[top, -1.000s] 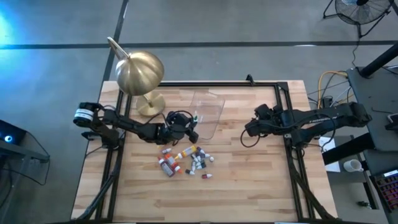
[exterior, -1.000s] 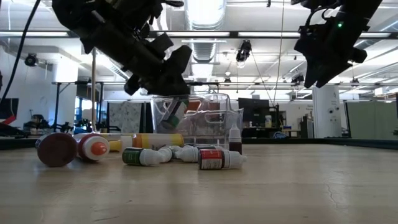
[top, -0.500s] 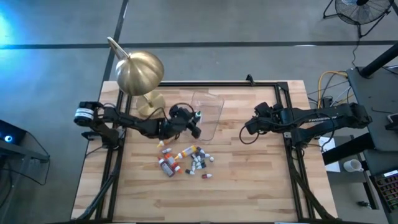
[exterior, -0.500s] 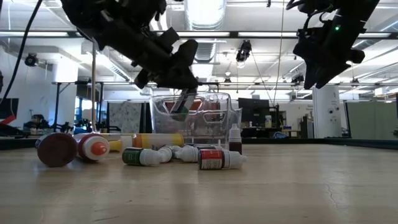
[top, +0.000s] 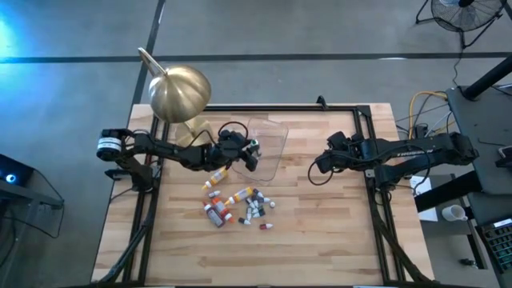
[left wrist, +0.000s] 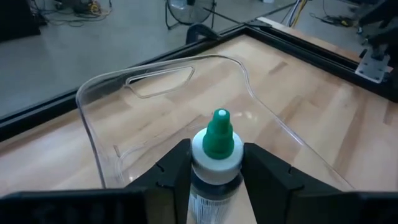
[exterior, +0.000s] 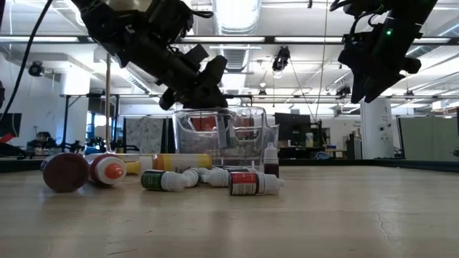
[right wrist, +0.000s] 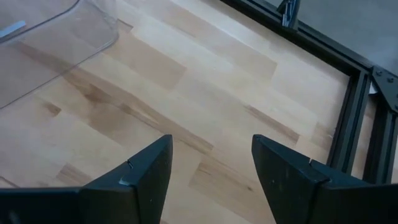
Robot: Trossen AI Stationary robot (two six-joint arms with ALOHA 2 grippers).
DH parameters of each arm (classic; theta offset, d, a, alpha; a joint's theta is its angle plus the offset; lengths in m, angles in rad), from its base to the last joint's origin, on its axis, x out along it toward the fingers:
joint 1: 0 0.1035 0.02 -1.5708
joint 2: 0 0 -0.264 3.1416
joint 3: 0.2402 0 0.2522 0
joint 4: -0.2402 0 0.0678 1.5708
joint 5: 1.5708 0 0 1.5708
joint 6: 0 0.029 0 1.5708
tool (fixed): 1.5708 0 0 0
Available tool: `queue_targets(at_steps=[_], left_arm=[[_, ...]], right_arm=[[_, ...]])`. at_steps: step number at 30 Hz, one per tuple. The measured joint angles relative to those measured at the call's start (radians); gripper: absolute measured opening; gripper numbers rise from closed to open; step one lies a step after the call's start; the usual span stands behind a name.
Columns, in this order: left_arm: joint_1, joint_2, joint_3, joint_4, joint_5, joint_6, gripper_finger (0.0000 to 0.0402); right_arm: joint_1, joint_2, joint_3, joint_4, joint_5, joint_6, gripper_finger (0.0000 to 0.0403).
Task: Pick & Place food coloring
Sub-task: Put the large green food coloring bottle into the transparent bin
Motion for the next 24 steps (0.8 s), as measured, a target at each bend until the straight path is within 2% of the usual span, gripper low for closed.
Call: queue_targets(at_steps=[7, 14, 24], left_arm=[[0.002, 0.000, -0.006, -0.060, -0.004, 0.016, 0.0099], [0.005, 0.000, -0.006, -0.068, -0.037, 0.189, 0.0098], [0.028, 0.075, -0.005, -0.051, -0.032, 0.107, 0.0108]], right_arm=[[0.000, 0.000, 0.000, 0.000, 0.000, 0.005, 0.0214], [0.000, 0.000, 0.000, 0.000, 0.000, 0.007, 0.0214], [0.001, 0.000, 0.000, 0.001, -0.002, 0.008, 0.0214]])
